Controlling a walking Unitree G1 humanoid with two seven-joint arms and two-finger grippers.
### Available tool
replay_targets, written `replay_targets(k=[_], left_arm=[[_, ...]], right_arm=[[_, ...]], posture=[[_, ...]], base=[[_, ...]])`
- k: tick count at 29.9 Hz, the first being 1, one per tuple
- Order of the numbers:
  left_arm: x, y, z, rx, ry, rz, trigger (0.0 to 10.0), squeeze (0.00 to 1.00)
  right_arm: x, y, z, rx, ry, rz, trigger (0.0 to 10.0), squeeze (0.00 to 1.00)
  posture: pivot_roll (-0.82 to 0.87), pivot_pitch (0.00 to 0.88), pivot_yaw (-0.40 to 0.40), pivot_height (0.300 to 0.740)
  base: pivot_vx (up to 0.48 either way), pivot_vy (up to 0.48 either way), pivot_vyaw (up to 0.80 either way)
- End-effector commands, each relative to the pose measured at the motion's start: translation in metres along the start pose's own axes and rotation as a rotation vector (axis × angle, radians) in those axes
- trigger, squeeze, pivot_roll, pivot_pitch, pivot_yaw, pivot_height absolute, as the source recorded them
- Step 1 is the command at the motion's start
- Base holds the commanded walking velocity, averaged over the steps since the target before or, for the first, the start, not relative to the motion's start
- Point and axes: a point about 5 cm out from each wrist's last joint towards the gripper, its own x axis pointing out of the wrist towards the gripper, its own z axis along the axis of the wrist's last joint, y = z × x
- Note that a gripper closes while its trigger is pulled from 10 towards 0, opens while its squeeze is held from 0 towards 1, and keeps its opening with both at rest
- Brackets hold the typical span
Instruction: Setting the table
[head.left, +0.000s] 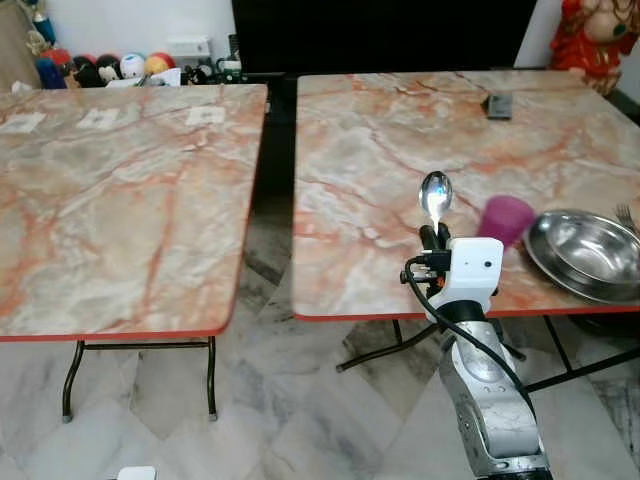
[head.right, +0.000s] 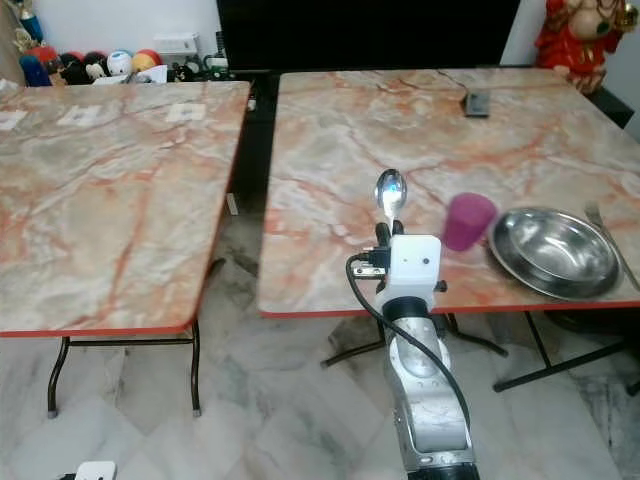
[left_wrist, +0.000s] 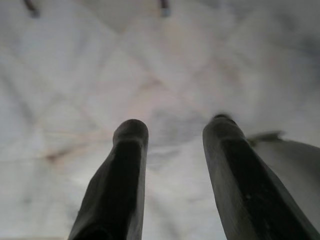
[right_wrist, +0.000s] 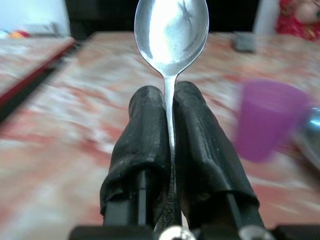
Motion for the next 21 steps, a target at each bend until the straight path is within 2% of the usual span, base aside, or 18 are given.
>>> replay_targets(k=[1,21], left_arm=[[-0.0026,0.0026,-0.0101,0.014,0.036,0.003,10.0,0.00],[-0.0025,0.0036,-0.0093,0.017,0.034,0.000,10.0,0.00]], right_arm=[[0.0015,-0.0001,0.0058,0.006,-0.026,-0.008,10.0,0.00],[0.0031,-0.0010,0.0056,0.009,-0.027,-0.024,10.0,0.00]], posture=[[-0.02,0.160,0.041,0.740],[-0.02,0.169,0.047,0.740]], base=[[0.000,-0.394,0.00],[0.000,-0.393,0.00]])
